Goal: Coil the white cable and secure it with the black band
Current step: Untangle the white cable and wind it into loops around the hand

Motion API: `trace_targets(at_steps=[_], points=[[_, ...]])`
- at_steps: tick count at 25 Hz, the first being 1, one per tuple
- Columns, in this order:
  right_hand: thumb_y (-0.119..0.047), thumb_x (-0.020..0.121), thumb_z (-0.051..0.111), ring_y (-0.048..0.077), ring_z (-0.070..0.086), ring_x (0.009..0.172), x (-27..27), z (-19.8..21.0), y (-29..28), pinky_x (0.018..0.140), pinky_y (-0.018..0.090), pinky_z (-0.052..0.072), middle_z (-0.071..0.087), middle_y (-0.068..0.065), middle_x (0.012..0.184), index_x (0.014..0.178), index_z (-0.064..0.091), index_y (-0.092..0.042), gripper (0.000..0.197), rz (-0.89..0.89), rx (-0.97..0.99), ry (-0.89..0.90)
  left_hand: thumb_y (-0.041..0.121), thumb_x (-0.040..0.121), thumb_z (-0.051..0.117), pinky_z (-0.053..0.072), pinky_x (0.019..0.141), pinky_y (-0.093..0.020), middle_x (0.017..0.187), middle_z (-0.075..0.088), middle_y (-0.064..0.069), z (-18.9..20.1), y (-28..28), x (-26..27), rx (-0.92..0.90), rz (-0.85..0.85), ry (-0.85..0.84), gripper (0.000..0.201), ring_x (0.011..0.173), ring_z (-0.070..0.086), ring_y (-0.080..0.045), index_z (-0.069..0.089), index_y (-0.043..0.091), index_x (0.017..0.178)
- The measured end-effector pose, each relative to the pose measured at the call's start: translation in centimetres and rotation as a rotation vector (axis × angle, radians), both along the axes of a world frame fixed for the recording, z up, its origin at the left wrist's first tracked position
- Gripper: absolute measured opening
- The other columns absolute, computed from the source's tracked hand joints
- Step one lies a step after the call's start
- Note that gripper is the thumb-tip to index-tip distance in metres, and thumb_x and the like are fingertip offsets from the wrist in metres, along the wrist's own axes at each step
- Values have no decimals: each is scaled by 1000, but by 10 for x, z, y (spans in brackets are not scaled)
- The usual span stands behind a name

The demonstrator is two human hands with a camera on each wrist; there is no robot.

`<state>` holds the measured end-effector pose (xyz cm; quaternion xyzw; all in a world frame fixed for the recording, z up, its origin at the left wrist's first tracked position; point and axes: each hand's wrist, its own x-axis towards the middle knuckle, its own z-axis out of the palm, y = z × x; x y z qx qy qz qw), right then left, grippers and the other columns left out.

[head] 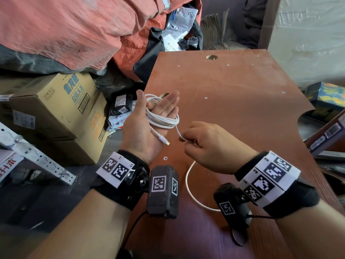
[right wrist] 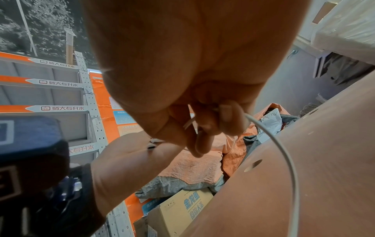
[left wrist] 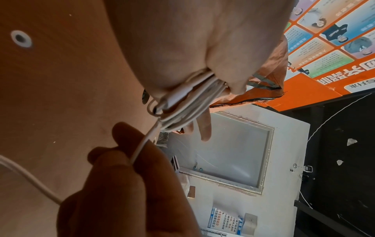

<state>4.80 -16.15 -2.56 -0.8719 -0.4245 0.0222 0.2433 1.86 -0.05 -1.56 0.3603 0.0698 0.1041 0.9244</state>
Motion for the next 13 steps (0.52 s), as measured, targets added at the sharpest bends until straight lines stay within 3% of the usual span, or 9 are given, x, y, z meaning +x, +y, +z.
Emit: trace_targets(at_steps=[3,6,11,13], points=[[-20,95,54,14,47,74,2,-3,-1,69,27,36,53,-2,84,93,64,-9,15,51,19,-24,47,103,34,40,110,-43,121,66,-27,-1,1,0,4,0,-8,42,119,63,-33,41,17,75],[-29,99,52,19,59,86,3,-4,-2,76,35,45,65,-2,94,114,64,-18,23,60,51,-6,46,103,34,39,110,-44,123,65,-27,1,4,0,-13,12,-3,41,119,62,-33,41,17,75],[-31,97,55,25,62,79,5,-7,0,68,40,49,67,0,84,105,67,-17,20,74,82,-90,41,106,31,38,111,-46,120,66,-28,3,-3,-1,94,39,35,43,117,64,-35,45,14,74],[-32,94,57,24,62,76,6,-8,0,65,40,51,65,-2,80,102,69,-17,21,70,121,-130,40,106,30,37,112,-45,119,67,-27,4,-4,-2,89,24,43,55,118,63,-35,58,12,68]])
